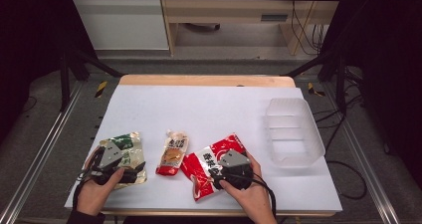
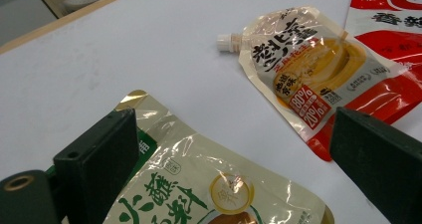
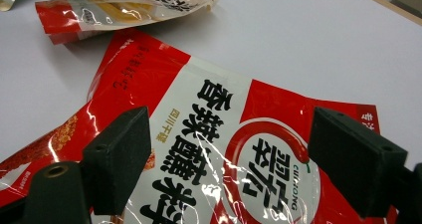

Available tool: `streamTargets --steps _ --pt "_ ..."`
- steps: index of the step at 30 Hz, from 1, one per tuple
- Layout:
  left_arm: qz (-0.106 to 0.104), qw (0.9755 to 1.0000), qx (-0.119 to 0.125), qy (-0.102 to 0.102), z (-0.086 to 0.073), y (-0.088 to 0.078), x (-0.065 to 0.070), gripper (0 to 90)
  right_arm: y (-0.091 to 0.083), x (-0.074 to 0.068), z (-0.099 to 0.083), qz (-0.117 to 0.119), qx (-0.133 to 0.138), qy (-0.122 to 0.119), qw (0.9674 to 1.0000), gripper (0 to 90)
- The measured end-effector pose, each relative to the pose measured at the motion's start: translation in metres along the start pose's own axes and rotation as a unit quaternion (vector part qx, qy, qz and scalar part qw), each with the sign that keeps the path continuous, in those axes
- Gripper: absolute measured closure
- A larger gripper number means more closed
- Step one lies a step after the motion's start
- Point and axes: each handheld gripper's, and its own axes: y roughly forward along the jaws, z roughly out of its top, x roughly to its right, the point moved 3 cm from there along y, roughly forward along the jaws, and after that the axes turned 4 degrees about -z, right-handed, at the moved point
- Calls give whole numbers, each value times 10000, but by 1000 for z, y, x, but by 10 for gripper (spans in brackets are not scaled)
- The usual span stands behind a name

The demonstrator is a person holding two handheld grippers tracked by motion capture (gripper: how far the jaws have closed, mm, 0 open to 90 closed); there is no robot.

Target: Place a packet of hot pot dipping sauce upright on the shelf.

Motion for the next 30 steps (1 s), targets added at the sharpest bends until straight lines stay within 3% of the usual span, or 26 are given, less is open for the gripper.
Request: streamTargets --steps 4,10,18,21,23,30 --pt "-64 9999 -79 122 -3 -3 -5 54 0 1 -2 -9 -50 -37 10000 159" --pt "120 9998 -2 142 -8 -12 -28 52 -5 2 -4 -32 -35 -70 10000 138" --pt "685 9971 215 -269 -26 -20 -82 63 -4 4 -5 -8 -118 -9 9999 112" --pt "638 9968 145 -452 -36 -16 -98 77 -1 2 -6 6 -188 -43 9998 112" --pt "651 9971 -55 -397 -40 -10 -107 80 0 0 -7 21 -240 -105 9997 109" --pt "478 9974 -334 -435 -47 7 -121 96 0 -1 -8 -5 -281 -154 9995 108"
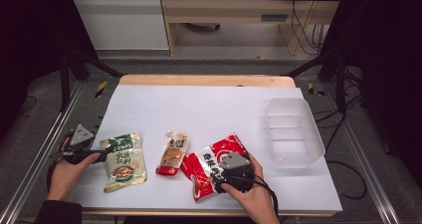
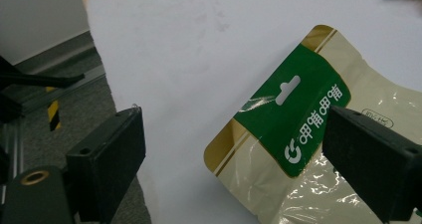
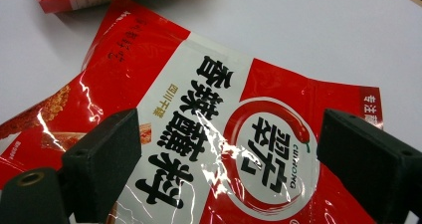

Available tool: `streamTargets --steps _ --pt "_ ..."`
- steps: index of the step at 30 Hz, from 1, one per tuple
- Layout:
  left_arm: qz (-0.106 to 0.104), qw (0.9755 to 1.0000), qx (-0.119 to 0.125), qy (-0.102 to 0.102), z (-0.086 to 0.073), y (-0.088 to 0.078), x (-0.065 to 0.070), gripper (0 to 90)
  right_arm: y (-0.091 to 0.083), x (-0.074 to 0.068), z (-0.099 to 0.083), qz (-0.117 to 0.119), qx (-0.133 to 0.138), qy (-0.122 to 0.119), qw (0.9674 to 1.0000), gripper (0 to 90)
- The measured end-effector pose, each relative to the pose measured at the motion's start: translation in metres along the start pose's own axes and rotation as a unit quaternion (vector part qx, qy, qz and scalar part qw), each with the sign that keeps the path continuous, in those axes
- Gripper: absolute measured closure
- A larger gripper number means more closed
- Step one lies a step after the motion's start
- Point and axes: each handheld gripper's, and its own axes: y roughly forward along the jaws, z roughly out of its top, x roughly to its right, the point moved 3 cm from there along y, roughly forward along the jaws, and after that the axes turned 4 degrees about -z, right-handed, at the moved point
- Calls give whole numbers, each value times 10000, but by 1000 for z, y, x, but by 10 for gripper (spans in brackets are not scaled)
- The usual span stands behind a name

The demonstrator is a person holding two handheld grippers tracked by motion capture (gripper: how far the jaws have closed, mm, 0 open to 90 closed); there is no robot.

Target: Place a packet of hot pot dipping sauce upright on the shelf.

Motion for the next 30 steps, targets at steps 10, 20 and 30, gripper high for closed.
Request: streamTargets --steps 10,20,30 --pt "-548 9982 -203 -142 -6 9 2 142 1 -1 0 33 -33 1 10000 106" --pt "-830 9961 -244 -194 -9 6 4 269 2 -1 2 74 -40 -45 10000 106" --pt "-1242 9920 -67 -222 -11 -13 13 353 1 0 2 97 -55 -54 9999 106"
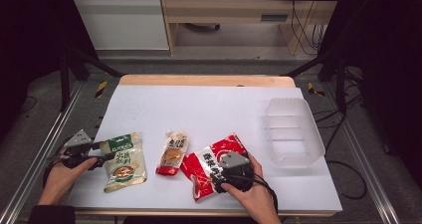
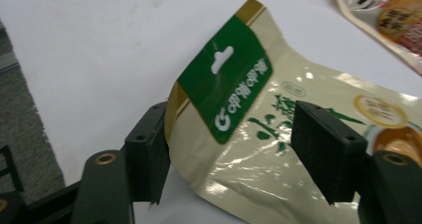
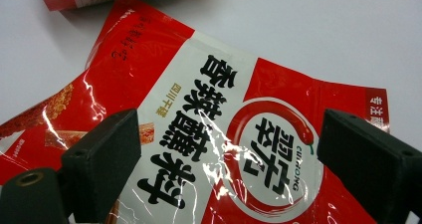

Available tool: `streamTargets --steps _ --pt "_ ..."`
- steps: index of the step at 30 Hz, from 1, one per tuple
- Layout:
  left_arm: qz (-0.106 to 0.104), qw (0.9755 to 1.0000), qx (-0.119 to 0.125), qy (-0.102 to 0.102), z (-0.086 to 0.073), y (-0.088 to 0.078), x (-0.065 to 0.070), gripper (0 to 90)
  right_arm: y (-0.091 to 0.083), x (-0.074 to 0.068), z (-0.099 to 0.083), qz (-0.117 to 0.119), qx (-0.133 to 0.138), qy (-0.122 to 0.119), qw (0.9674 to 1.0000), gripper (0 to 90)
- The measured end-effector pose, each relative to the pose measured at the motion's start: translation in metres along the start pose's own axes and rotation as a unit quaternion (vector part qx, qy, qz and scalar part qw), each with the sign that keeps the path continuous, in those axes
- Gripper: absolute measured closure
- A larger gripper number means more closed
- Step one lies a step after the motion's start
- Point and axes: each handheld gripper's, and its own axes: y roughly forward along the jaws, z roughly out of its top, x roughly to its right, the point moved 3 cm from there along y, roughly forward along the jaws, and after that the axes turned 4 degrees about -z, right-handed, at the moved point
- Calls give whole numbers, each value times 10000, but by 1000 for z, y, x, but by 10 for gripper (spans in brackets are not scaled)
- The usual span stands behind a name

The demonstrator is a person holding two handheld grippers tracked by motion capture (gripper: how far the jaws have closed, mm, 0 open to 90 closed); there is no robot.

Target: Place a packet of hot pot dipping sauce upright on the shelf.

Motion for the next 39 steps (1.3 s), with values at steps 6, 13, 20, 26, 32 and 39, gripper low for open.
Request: streamTargets --steps 6,13,20,26,32,39 --pt "-501 9986 -159 -9 -6 -5 3 425 1 -1 -1 23 -63 -31 10000 108" --pt "-339 9987 -284 248 -6 2 2 441 3 -2 -1 28 -122 -58 9999 108" --pt "-119 9992 -311 203 -4 5 0 539 4 -3 -1 39 -140 -91 9999 108" --pt "233 9990 -360 86 -1 6 -4 731 4 -3 -1 37 -137 -92 9999 108" --pt "363 9984 -430 12 4 7 -2 881 5 -3 -2 26 -149 -88 9998 108" --pt "391 9989 -257 -10 11 -7 0 896 4 -2 -2 -10 -130 -48 9999 106"
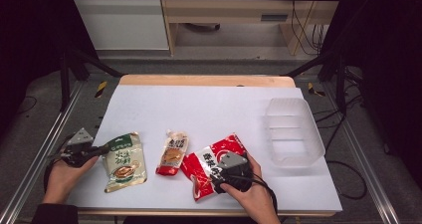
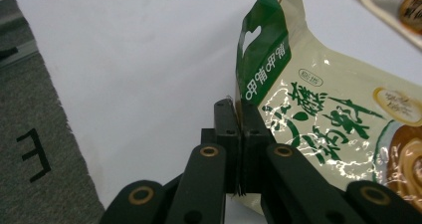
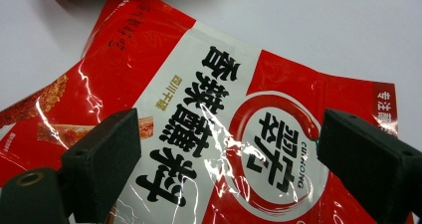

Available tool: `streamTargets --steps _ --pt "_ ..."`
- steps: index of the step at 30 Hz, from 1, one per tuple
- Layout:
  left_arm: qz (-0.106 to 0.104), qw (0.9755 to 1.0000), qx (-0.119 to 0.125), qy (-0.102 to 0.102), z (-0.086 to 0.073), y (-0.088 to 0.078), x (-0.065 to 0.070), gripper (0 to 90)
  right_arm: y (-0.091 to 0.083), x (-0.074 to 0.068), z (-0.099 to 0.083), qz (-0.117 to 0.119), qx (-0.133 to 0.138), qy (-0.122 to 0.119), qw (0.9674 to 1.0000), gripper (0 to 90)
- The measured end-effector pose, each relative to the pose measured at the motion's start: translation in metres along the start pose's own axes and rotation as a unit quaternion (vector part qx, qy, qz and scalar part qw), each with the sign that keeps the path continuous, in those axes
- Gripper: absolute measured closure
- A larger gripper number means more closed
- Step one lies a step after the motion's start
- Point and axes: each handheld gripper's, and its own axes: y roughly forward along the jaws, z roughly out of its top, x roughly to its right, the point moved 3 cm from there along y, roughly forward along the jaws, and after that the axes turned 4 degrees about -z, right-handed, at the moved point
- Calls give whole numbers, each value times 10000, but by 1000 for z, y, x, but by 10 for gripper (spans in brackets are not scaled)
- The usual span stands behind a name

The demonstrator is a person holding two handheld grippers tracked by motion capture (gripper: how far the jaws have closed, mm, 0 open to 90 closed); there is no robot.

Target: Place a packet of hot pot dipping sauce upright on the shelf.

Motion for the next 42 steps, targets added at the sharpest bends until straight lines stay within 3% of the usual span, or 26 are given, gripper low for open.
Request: streamTargets --steps 6,13,16,21,25,33,38,42 --pt "-38 9994 353 29 14 -25 9 900 -1 0 0 -14 13 16 10000 107" --pt "-175 9982 538 199 29 -47 22 900 -2 3 0 -14 43 28 10000 107" --pt "-356 9964 665 381 40 -61 35 900 -3 4 0 -16 55 42 10000 106" --pt "-574 9924 604 903 57 -79 61 900 -5 4 1 -14 60 27 10000 107" --pt "-548 9891 607 1227 70 -91 77 900 -5 4 1 10 90 21 10000 106" --pt "-203 9869 851 1358 92 -93 86 900 -7 5 0 33 139 62 9999 100" --pt "-240 9864 800 1414 104 -93 90 900 -10 8 0 43 184 115 9998 99" --pt "-313 9842 764 1566 120 -93 96 900 -13 8 1 84 193 203 9996 99"
